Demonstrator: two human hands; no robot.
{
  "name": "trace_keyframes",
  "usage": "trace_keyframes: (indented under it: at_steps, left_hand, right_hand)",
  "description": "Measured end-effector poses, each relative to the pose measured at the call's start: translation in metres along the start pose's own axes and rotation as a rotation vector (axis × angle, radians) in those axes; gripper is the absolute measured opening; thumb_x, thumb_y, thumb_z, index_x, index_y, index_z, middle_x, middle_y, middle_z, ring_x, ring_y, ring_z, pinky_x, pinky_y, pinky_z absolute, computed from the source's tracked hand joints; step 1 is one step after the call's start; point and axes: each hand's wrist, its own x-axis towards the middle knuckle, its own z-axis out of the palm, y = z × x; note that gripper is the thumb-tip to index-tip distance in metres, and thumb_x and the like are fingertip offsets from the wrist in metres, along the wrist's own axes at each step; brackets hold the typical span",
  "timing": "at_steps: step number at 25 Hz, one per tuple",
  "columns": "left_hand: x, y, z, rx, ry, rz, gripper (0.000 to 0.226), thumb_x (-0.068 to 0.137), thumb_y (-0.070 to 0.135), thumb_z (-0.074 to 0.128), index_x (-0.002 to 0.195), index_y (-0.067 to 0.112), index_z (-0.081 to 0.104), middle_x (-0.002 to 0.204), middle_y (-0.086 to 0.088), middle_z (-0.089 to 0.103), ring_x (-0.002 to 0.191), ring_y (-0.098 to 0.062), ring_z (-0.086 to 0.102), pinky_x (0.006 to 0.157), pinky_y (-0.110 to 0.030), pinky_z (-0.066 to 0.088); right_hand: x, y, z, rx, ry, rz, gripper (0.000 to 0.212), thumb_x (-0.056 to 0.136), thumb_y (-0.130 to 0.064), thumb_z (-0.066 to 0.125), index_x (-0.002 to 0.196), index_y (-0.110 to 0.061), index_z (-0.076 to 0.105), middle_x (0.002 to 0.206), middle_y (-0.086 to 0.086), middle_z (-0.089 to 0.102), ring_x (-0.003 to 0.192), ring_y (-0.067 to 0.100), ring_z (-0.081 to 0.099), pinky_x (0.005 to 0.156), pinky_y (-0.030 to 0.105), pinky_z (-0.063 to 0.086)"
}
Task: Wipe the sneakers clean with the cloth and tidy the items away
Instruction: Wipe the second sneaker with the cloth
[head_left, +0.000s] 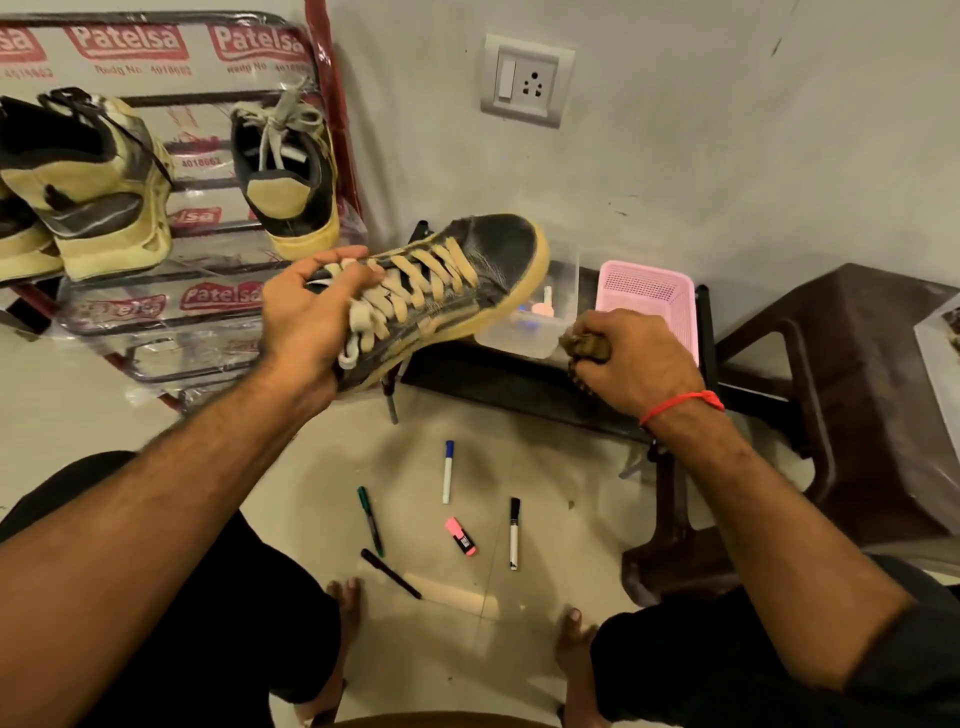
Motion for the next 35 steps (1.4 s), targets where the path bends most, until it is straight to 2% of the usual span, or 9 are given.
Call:
trace_keyframes:
  at_steps: [3,7,11,15,18,21,27,31,35]
  left_hand:
    - [0.008,0.002,-0.004,-0.124,0.024,-0.144,0.024,0.078,0.009,0.08,0.101,0.014,0.076,0.096,-0.012,0.078,0.091,-0.029,0.074,0.089,-0.056,0.059]
    - [0.001,-0.005,0.001,-0.15,0.002,-0.227,0.027,0.077,0.009,0.081,0.104,0.012,0.075,0.098,-0.013,0.078,0.095,-0.029,0.076,0.087,-0.051,0.061]
    - [-0.011,-0.016,0.005,-0.174,-0.23,-0.605,0.048,0.074,0.026,0.082,0.117,0.01,0.073,0.115,-0.018,0.074,0.105,-0.033,0.072,0.086,-0.05,0.061]
    - [-0.028,-0.016,0.016,-0.217,-0.288,-0.806,0.024,0.09,0.025,0.064,0.076,0.009,0.074,0.074,-0.009,0.074,0.066,-0.022,0.071,0.067,-0.03,0.062]
    - [-0.03,-0.015,0.018,-0.252,-0.25,-0.837,0.021,0.087,0.022,0.066,0.071,0.009,0.07,0.075,-0.006,0.068,0.062,-0.02,0.066,0.061,-0.029,0.062]
    - [-0.029,-0.017,0.017,-0.277,-0.219,-0.859,0.021,0.087,0.021,0.065,0.07,0.01,0.068,0.081,-0.004,0.063,0.067,-0.019,0.063,0.066,-0.031,0.061]
    - [-0.034,-0.006,0.014,-0.28,-0.367,-0.834,0.047,0.093,0.026,0.054,0.051,0.009,0.066,0.058,-0.007,0.064,0.054,-0.021,0.064,0.06,-0.026,0.058]
    - [-0.036,-0.005,0.021,-0.33,-0.328,-0.78,0.048,0.093,0.017,0.056,0.048,0.008,0.068,0.057,-0.007,0.067,0.05,-0.02,0.066,0.057,-0.028,0.06]
    - [-0.036,-0.007,0.022,-0.304,-0.341,-0.804,0.027,0.09,0.022,0.063,0.071,0.007,0.073,0.079,-0.011,0.069,0.068,-0.024,0.069,0.071,-0.034,0.063]
  right_hand:
    - [-0.004,-0.014,-0.01,0.376,0.181,-0.005,0.03,0.079,-0.019,0.073,0.107,-0.023,0.064,0.1,-0.004,0.069,0.094,0.013,0.065,0.086,0.027,0.055]
    - [-0.011,-0.05,-0.015,0.634,0.173,-0.16,0.04,0.083,-0.015,0.074,0.119,-0.017,0.058,0.113,-0.003,0.067,0.103,0.006,0.066,0.088,0.022,0.054]
    - [-0.007,-0.053,-0.001,0.446,0.243,-0.324,0.034,0.086,-0.017,0.071,0.119,-0.012,0.064,0.119,0.008,0.059,0.109,0.017,0.057,0.095,0.028,0.051]
    - [-0.001,-0.04,0.003,0.141,0.441,-0.241,0.035,0.094,-0.037,0.061,0.124,-0.019,0.065,0.129,0.014,0.052,0.115,0.028,0.048,0.089,0.025,0.04]
    - [-0.003,-0.044,0.01,0.066,0.357,-0.228,0.046,0.092,-0.047,0.06,0.129,-0.021,0.059,0.132,0.013,0.048,0.115,0.029,0.047,0.085,0.028,0.044]
    - [-0.009,-0.06,0.02,0.198,0.318,-0.261,0.039,0.09,-0.032,0.067,0.124,-0.014,0.062,0.123,0.014,0.051,0.108,0.024,0.053,0.087,0.038,0.055]
    - [-0.04,-0.101,0.033,0.249,0.215,-0.61,0.028,0.087,-0.024,0.063,0.109,-0.008,0.069,0.114,0.016,0.059,0.096,0.027,0.062,0.076,0.036,0.058]
    - [0.002,-0.058,0.005,0.19,0.408,-0.363,0.029,0.087,-0.023,0.059,0.109,-0.007,0.069,0.11,0.015,0.061,0.096,0.029,0.062,0.077,0.042,0.057]
    - [-0.023,-0.079,0.022,0.286,0.336,-0.368,0.026,0.085,-0.023,0.063,0.106,-0.009,0.07,0.108,0.01,0.06,0.096,0.018,0.058,0.083,0.028,0.053]
